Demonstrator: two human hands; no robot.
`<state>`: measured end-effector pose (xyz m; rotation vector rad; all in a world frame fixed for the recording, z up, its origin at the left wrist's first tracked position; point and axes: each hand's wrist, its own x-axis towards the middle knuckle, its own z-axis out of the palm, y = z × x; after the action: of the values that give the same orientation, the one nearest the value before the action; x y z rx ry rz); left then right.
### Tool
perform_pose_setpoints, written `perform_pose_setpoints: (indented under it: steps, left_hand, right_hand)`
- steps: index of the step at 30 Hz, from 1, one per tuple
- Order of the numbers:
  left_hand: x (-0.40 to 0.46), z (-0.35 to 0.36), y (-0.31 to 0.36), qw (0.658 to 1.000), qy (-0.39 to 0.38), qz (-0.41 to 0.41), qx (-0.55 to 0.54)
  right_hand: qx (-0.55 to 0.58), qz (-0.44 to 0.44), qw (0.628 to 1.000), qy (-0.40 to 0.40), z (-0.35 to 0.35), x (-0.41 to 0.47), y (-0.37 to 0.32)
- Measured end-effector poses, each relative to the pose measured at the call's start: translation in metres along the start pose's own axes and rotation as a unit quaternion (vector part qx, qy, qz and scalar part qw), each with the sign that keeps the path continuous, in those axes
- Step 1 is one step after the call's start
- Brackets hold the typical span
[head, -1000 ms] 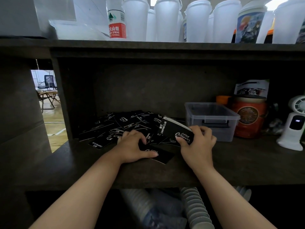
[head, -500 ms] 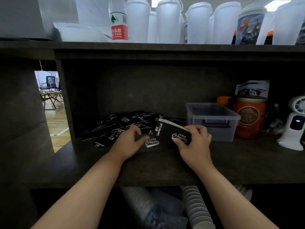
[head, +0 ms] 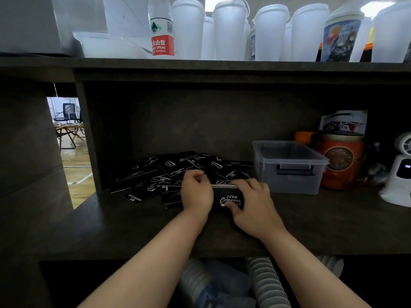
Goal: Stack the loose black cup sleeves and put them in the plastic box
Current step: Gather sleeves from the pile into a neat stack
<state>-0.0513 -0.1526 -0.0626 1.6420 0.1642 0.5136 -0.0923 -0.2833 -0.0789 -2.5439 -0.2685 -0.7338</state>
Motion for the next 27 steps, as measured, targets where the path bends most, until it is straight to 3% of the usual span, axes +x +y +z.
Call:
perform_pose_setpoints:
  steps: [4,7,9,11,12,14,16,19,23,27]
  left_hand:
    - [0.016,-0.007,-0.002,0.996,-0.083,0.022,0.032]
    - [0.054,-0.027,0.003,0.980,-0.037,0.120,0.152]
    - [0.084,-0.043,-0.001,0.933,0.017,0.195,0.303]
    - [0.102,-0.053,-0.015,0.869,-0.009,0.210,0.449]
    - [0.107,-0.054,-0.024,0.853,-0.038,0.194,0.483]
    - [0.109,-0.051,-0.037,0.862,-0.063,0.157,0.478]
    - [0.110,-0.048,-0.038,0.860,-0.042,0.170,0.479]
    - [0.106,-0.051,-0.032,0.820,-0.001,0.266,0.506]
    - [0.102,-0.065,-0.025,0.816,0.134,0.365,0.427]
    - [0.098,-0.072,-0.023,0.866,0.175,0.313,0.348]
  right_hand:
    - [0.000,-0.020,0.999,0.040,0.002,0.001,0.000]
    - [0.002,-0.049,0.997,0.058,0.002,0.001,0.001]
    - [0.000,-0.051,0.997,0.051,0.002,0.001,0.002]
    - [-0.005,-0.052,0.997,0.054,0.003,0.002,0.004]
    - [-0.007,-0.053,0.997,0.054,0.004,0.002,0.004]
    - [-0.006,-0.052,0.997,0.047,0.004,0.002,0.004]
    - [-0.004,-0.049,0.998,0.041,0.005,0.003,0.003]
    - [-0.001,-0.042,0.999,0.031,0.004,0.003,0.003]
    - [-0.001,-0.037,0.999,0.026,0.003,0.002,0.002]
    - [0.006,-0.037,0.999,0.026,0.003,0.001,0.002]
